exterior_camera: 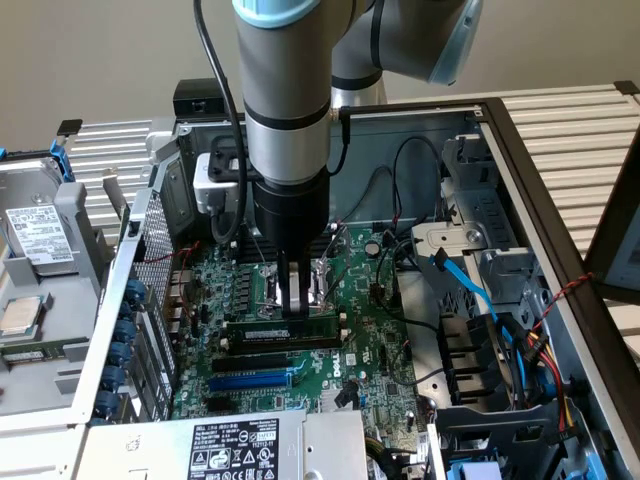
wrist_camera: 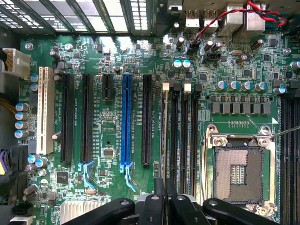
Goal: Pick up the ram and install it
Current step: 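Insert the ram into the slot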
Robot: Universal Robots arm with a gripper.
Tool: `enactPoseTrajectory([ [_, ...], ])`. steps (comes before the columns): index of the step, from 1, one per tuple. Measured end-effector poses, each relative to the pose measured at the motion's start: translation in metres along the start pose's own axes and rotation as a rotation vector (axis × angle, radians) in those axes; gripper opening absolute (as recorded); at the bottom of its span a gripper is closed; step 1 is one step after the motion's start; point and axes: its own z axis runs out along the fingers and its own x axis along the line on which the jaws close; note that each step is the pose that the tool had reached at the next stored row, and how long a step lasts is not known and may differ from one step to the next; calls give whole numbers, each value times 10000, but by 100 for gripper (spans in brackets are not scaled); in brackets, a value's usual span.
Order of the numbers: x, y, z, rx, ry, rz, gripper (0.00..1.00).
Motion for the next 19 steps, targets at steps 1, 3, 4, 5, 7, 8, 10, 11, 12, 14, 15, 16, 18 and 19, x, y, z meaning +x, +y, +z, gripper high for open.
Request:
enactPoseTrajectory([
  [1,0,0,0,-1,1,0,12],
  [3,0,0,0,0,0,0,12],
  [4,0,0,0,0,0,0,12],
  [5,0,0,0,0,0,0,12],
  [7,0,2,0,-7,0,2,14],
  [8,0,2,0,-5,0,4,14],
  [10,0,1,0,-1,0,3,20],
  [11,0,0,0,-1,0,1,20],
  [12,0,0,0,-1,0,0,20],
  [14,0,0,0,-1,0,0,20],
  [15,0,0,0,0,-1,0,20],
  [16,0,0,-9,-1,1,1,20],
  [18,0,-1,-62,0,0,0,20],
  [19,0,-4,-99,-1,1,-1,20],
])
